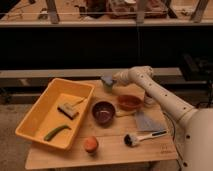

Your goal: Place sponge in plastic cup

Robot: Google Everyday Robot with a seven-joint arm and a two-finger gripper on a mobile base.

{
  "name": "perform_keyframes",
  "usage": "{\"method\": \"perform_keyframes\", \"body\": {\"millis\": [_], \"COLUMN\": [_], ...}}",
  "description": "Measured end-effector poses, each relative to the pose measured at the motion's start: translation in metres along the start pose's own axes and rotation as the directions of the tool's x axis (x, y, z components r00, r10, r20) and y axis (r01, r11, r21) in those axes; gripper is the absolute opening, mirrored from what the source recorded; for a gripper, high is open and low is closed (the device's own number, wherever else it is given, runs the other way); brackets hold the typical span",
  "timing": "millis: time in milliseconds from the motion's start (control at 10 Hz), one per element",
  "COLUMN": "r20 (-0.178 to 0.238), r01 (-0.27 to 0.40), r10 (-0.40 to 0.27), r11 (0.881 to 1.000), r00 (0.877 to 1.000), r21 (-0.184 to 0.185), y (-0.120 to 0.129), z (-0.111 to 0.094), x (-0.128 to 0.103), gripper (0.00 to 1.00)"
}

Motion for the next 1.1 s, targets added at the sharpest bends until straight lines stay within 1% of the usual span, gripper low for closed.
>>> {"method": "perform_keyframes", "body": {"millis": [200, 300, 900, 1100], "r20": [0.004, 0.006, 0.014, 0.012], "r01": [0.0, 0.0, -0.008, -0.001], "r10": [0.0, 0.0, 0.008, 0.001], "r11": [1.0, 1.0, 1.0, 0.999], "r00": [1.0, 1.0, 1.0, 1.0], "r21": [-0.007, -0.011, -0.028, -0.034], "y": [0.0017, 0.0025, 0.005, 0.0025], "z": [0.0005, 0.001, 0.0008, -0.0014], "x": [-0.0003, -0.0006, -0.0004, -0.0005], "gripper": [0.75, 0.79, 0.8, 0.8]}}
